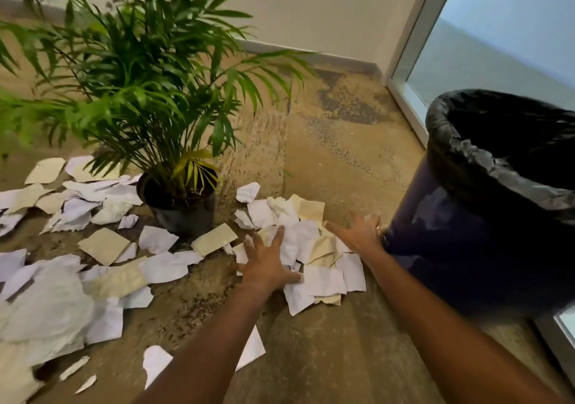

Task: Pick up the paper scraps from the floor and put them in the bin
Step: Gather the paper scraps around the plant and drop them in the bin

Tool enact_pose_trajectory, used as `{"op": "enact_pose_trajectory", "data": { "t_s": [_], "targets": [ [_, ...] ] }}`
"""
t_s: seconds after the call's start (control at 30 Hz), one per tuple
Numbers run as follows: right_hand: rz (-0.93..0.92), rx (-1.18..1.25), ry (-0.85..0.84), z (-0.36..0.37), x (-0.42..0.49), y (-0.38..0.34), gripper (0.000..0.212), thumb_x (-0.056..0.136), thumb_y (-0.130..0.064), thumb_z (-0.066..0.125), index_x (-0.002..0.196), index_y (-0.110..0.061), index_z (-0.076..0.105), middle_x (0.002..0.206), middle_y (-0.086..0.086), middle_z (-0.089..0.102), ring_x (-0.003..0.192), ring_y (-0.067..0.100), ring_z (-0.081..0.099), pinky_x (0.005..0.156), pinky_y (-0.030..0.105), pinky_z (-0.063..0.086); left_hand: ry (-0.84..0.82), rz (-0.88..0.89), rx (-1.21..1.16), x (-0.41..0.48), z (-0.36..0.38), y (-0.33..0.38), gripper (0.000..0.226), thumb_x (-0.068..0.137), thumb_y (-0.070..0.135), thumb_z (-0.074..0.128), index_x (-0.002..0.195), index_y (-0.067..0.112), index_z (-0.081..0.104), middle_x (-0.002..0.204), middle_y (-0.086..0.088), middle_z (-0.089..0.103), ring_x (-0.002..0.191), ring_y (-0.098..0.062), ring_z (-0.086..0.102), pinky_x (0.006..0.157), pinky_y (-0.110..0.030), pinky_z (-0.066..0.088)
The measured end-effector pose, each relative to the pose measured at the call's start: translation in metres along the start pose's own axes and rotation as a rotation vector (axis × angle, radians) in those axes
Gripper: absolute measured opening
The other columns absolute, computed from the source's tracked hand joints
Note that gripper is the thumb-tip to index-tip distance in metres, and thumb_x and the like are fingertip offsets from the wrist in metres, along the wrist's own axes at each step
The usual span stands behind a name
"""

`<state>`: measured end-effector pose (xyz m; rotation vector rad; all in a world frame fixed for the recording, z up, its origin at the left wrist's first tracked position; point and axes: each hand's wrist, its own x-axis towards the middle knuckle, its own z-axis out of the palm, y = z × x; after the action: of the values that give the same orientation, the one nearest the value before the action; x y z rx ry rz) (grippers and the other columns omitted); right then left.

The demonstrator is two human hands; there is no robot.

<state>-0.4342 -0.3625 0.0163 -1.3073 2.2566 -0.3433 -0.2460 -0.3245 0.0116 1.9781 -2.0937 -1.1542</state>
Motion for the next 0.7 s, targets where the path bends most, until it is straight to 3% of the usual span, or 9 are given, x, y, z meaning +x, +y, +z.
{"op": "enact_pose_trajectory", "data": {
  "t_s": [0.1, 0.2, 0.33, 0.53, 0.7],
  "targets": [
    [0.067, 0.077, -0.067, 0.001, 0.017, -0.004, 0.088, 0.077, -0.062, 0.06, 0.145, -0.017, 0.028, 0.157, 0.014, -0.01, 0.142, 0.041, 0.011, 0.114, 0.052, 0.025, 0.008, -0.016, 0.066, 0.002, 0.006, 0.001, 0.099, 0.081, 0.045, 0.067, 0.149, 0.034, -0.003, 0.157, -0.014, -0.019, 0.145, -0.036, -0.017, 0.115, -0.062, 0.012],
    [0.029, 0.013, -0.183, 0.004, 0.025, -0.008, 0.089, 0.079, -0.064, 0.055, 0.146, -0.012, 0.027, 0.158, 0.016, 0.007, 0.142, 0.037, 0.019, 0.114, 0.049, 0.027, 0.08, -0.02, 0.054, 0.001, 0.008, -0.001, 0.084, 0.083, 0.042, 0.066, 0.148, 0.033, 0.013, 0.158, -0.013, -0.006, 0.146, -0.034, -0.004, 0.114, -0.059, 0.019],
    [-0.048, -0.16, -0.217, 0.012, 0.012, -0.005, 0.089, 0.076, -0.07, 0.052, 0.145, -0.02, 0.029, 0.156, 0.014, 0.012, 0.143, 0.039, 0.009, 0.113, 0.054, 0.018, 0.204, 0.001, 0.023, -0.002, 0.01, -0.005, 0.058, 0.089, 0.036, 0.059, 0.14, 0.029, 0.034, 0.151, -0.013, 0.018, 0.142, -0.03, 0.017, 0.112, -0.053, 0.028],
    [-0.145, -0.213, -0.273, 0.012, -0.026, 0.004, 0.085, 0.073, -0.069, 0.056, 0.142, -0.024, 0.034, 0.156, 0.017, 0.013, 0.142, 0.04, 0.013, 0.115, 0.05, 0.02, 0.304, 0.02, 0.126, -0.01, 0.008, -0.007, 0.04, 0.095, 0.03, 0.049, 0.135, 0.025, 0.04, 0.14, -0.013, 0.033, 0.133, -0.029, 0.033, 0.107, -0.042, 0.038],
    [-0.149, -0.257, -0.363, 0.012, -0.06, 0.006, 0.096, 0.07, -0.06, 0.069, 0.147, -0.027, 0.023, 0.157, 0.018, 0.003, 0.143, 0.041, 0.001, 0.116, 0.05, 0.013, 0.26, 0.004, -0.163, -0.018, 0.003, -0.012, 0.032, 0.092, 0.013, 0.055, 0.124, 0.011, 0.052, 0.132, -0.016, 0.049, 0.122, -0.031, 0.048, 0.1, -0.034, 0.044]
  ]
}}
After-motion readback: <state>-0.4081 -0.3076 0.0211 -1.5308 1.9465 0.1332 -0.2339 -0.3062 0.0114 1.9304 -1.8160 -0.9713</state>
